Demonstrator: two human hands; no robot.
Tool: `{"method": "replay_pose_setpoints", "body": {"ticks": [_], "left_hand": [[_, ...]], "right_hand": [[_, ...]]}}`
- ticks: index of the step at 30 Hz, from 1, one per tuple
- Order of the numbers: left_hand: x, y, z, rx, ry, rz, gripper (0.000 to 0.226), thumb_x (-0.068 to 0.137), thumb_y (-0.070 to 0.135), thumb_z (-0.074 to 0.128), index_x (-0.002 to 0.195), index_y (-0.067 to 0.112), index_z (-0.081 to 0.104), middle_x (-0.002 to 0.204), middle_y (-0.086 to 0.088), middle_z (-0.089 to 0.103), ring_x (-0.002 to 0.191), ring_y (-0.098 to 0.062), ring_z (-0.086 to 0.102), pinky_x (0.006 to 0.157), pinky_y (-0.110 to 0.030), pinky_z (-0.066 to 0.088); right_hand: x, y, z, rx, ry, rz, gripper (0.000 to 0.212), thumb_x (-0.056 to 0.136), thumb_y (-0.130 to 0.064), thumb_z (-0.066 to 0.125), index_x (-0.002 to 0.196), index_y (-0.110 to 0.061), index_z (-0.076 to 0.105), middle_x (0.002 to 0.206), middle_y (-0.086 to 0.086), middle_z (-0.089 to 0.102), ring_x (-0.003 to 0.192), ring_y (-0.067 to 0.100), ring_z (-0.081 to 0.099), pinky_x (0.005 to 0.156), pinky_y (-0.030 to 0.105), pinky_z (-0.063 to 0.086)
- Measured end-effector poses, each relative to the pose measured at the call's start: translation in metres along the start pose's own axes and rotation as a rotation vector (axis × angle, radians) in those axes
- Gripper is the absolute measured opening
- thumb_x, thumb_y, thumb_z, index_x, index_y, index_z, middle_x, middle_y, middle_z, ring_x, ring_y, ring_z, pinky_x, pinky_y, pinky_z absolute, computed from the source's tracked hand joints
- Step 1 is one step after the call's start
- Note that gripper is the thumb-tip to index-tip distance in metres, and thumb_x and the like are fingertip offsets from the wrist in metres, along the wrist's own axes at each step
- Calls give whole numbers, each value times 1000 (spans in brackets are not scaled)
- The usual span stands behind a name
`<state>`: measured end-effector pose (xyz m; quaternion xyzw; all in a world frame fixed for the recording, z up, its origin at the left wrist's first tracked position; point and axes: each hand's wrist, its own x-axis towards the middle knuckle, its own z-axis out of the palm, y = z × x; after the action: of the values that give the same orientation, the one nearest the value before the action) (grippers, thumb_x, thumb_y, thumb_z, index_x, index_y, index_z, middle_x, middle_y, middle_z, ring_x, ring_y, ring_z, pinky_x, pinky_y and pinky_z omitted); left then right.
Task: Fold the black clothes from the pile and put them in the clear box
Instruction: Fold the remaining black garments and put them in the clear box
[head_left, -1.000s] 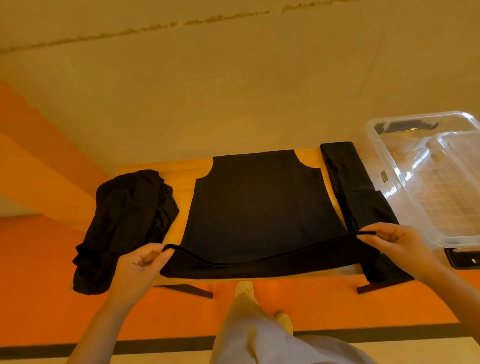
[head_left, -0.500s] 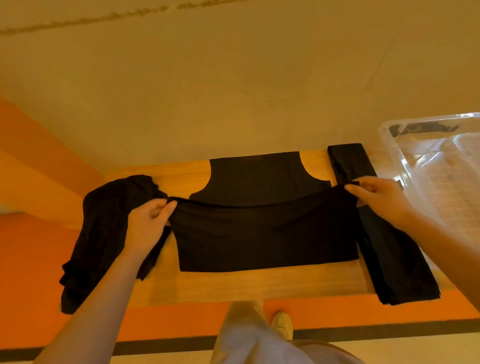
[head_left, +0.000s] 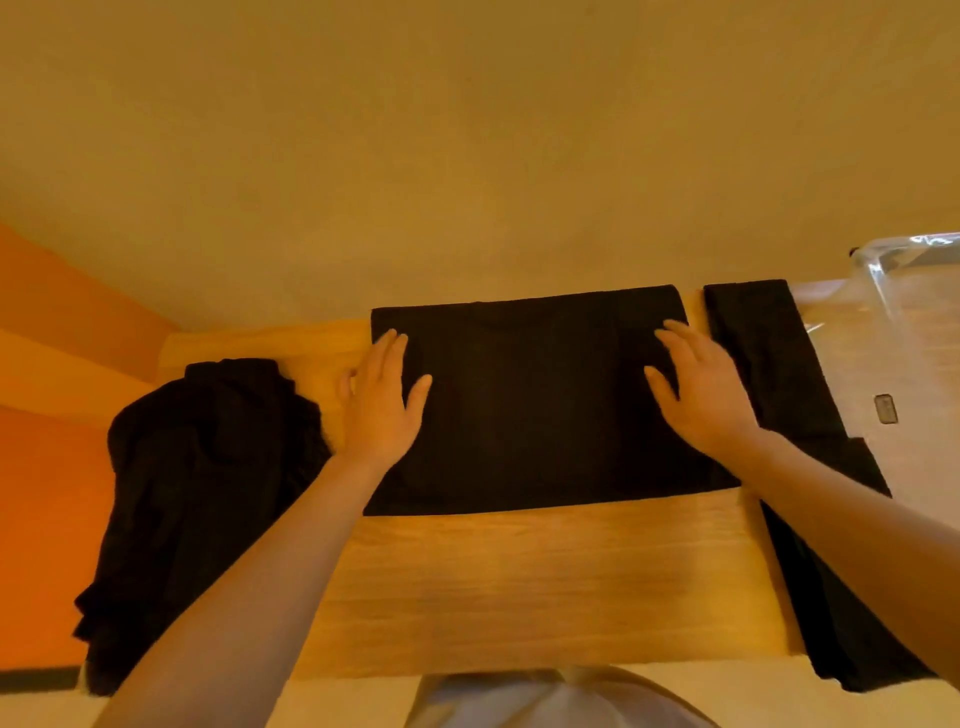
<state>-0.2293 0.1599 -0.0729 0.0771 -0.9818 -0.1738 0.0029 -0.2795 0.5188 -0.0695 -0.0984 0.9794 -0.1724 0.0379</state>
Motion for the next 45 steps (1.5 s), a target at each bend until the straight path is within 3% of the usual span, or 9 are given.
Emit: {"method": "replay_pose_setpoints", "body": {"ticks": [3,6,8,17,29,33,41,45], "left_hand": [[-43,-4,21,158,-110,190,60,99,51,28,151,20,25,160,-1,16,147,-17,11,115,-42,14],[-74,-15,34,215,-183,202,62,99,54,16,153,24,15,161,2,6,148,-16,0,118,-42,6],[-89,-27,36,266,-194,179,61,100,54,11,153,24,9,161,2,1,148,-16,-5,119,-43,5],[-145,-42,31,304,-195,176,62,100,53,15,153,21,16,161,-3,12,149,-20,4,118,-44,9],[-239,-35,34,280,-199,142,64,99,56,20,153,23,19,161,-1,11,148,-20,6,118,-42,3],[-220,-20,25,226,-144,131,61,100,52,20,152,21,20,161,-3,12,148,-21,6,118,-42,4],[-97,20,32,201,-144,119,58,101,49,14,153,22,16,161,-1,8,148,-15,0,119,-38,-1],[-37,25,28,218,-184,87,55,103,43,18,153,20,16,161,-1,7,148,-16,-1,119,-40,1]], "right_hand": [[-44,3,30,-131,-98,-104,57,99,-45,31,149,-16,28,158,4,20,146,21,16,119,44,15],[-81,9,47,-194,-153,-96,59,99,-50,16,152,-24,13,161,-2,5,148,15,-2,121,37,1],[-99,14,52,-202,-164,-54,59,100,-52,11,152,-25,11,161,-2,4,148,15,-5,120,36,-4],[-156,13,54,-236,-170,-30,59,100,-53,10,153,-28,5,161,-3,-1,148,15,-8,119,39,-3],[-236,17,50,-190,-167,-82,59,101,-51,17,152,-22,20,161,1,14,148,19,6,119,41,5],[-218,4,44,-158,-159,-117,58,101,-50,19,152,-22,20,161,0,11,149,17,4,119,40,4],[-91,-32,48,-160,-175,-133,65,94,-56,3,151,-25,5,160,-4,-2,147,12,-9,119,34,-4],[-40,-39,48,-171,-188,-63,59,101,-47,17,153,-20,6,161,-1,-2,146,13,-11,118,33,-8]]}}
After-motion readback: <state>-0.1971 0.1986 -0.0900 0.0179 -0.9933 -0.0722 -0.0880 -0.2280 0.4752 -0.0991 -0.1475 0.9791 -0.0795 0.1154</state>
